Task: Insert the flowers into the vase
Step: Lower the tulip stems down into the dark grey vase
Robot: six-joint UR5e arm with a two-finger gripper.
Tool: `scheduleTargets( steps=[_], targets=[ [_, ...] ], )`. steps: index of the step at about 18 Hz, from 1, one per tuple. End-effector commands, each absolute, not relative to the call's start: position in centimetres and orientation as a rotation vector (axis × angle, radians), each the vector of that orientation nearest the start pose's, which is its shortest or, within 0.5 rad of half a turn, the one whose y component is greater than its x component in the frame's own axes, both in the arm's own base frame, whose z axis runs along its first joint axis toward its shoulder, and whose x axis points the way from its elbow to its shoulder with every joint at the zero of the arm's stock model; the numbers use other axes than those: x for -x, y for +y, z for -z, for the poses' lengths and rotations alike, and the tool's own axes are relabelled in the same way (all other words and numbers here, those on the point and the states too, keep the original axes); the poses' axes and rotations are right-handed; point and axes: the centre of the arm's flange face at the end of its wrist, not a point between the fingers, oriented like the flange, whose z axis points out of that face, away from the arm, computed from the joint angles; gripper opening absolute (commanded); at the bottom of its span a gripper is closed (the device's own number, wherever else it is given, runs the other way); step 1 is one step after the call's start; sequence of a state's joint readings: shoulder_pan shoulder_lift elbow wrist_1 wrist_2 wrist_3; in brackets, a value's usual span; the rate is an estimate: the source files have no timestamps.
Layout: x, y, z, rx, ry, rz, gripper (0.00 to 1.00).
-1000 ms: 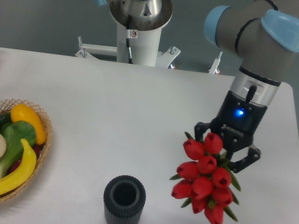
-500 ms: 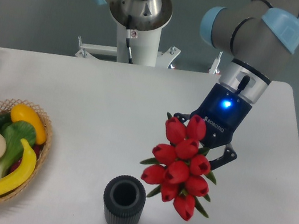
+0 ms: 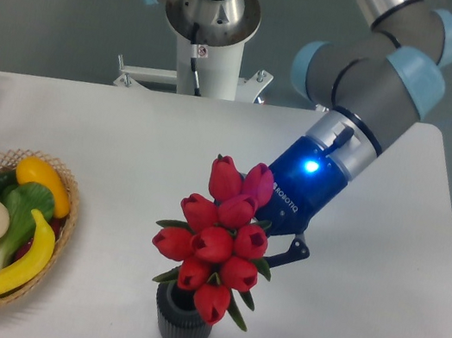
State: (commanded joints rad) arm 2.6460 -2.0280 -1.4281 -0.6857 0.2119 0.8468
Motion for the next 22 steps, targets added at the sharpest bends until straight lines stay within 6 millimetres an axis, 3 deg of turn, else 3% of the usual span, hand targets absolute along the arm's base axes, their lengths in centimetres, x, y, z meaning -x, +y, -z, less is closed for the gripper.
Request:
scheduleTargets(
  steps=[5,12,18,22],
  targets=[
    [46.4,51.4,-47.4,1.739,0.232,0.362,0.09],
    [44.5,54.5,-46.2,1.739,0.273,0.410,0.10],
    [44.0,55.2,-45.0,1.744,0.269,0.438,0.12],
    [45.0,55.3,-43.0,1.745,0.277,0.430,0.13]
  ],
)
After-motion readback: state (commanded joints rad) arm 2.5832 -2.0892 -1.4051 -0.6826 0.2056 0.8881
